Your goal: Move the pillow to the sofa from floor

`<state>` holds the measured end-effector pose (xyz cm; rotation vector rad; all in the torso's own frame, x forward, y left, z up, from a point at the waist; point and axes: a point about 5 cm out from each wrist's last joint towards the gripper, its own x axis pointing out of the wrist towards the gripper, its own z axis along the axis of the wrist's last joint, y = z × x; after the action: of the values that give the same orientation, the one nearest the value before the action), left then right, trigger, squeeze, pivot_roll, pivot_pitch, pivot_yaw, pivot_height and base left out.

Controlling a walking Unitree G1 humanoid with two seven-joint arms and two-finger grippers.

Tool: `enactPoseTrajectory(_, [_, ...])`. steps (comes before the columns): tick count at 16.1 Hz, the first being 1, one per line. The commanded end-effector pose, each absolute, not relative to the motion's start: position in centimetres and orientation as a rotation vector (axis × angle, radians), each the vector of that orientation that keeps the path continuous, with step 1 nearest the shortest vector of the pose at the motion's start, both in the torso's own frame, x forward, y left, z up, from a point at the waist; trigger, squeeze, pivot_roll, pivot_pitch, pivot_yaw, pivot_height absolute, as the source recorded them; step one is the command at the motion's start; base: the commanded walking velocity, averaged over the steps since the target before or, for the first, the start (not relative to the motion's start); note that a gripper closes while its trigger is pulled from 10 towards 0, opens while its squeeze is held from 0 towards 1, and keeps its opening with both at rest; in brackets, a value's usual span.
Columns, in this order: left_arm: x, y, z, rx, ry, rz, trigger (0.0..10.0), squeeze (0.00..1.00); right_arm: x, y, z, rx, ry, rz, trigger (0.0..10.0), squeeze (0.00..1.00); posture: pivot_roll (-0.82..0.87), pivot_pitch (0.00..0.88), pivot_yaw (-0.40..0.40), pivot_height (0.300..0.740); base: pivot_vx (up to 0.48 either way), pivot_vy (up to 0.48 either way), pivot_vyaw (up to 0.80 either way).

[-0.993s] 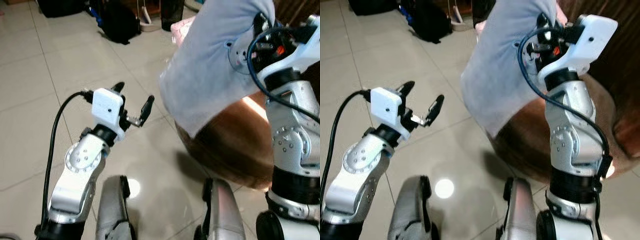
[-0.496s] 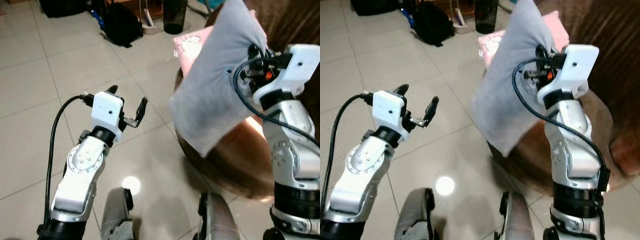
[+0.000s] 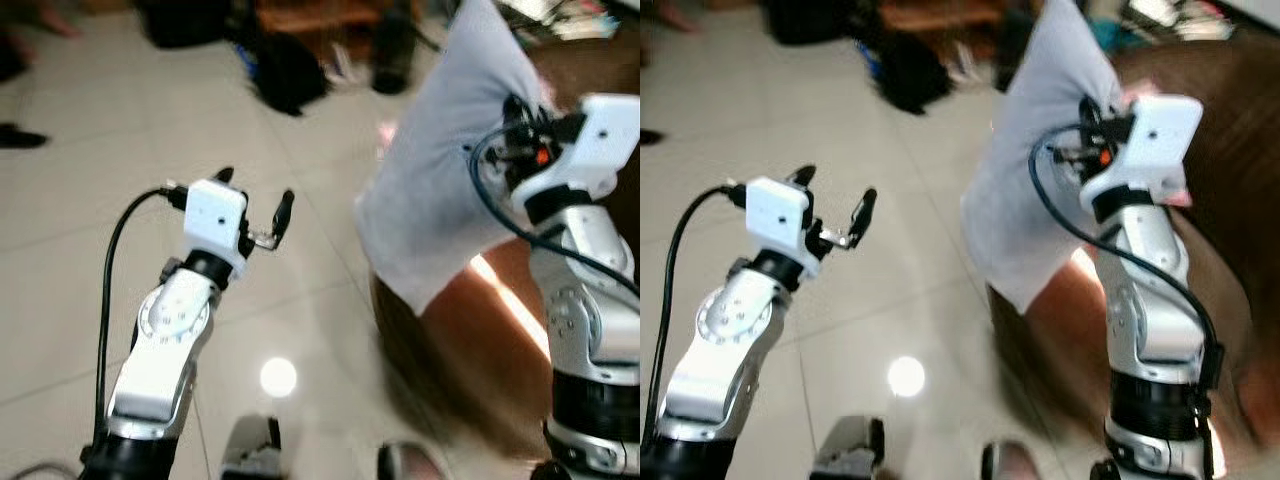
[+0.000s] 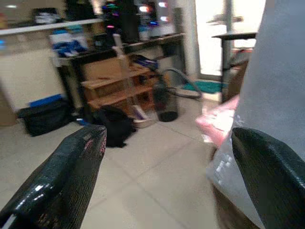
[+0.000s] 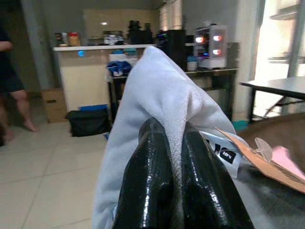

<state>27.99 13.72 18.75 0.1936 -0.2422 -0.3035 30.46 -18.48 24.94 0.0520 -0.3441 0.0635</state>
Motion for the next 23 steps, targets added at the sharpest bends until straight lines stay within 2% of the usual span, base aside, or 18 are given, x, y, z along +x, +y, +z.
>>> enactPoseTrajectory(1, [28.0,14.0,18.4,0.194,-0.227,-0.294,10.0,0.0,30.2,-18.3,25.6,0.054,-0.398,0.065,10.0,0.0,0.02,0.033,-0.014,0.729,0.0,0.0,0.0])
enactPoseTrajectory(10, [28.1,13.8,18.2,0.169,-0.226,-0.314,10.0,0.0,30.3,-18.5,24.0,0.087,-0.328,0.045,10.0,0.0,0.01,0.005,-0.015,0.74,0.058,0.0,0.0])
enactPoseTrajectory(18, [28.0,13.9,17.7,0.167,-0.212,-0.319,10.0,0.0,30.3,-17.4,23.2,0.095,-0.303,0.087,10.0,0.0,0.02,0.0,-0.023,0.74,0.294,0.0,-0.69])
enactPoseTrajectory(23, [28.0,13.9,17.3,0.169,-0.179,-0.327,10.0,0.0,30.3,-17.6,22.7,0.079,-0.286,0.084,10.0,0.0,0.02,0.0,-0.023,0.74,0.179,0.0,0.0])
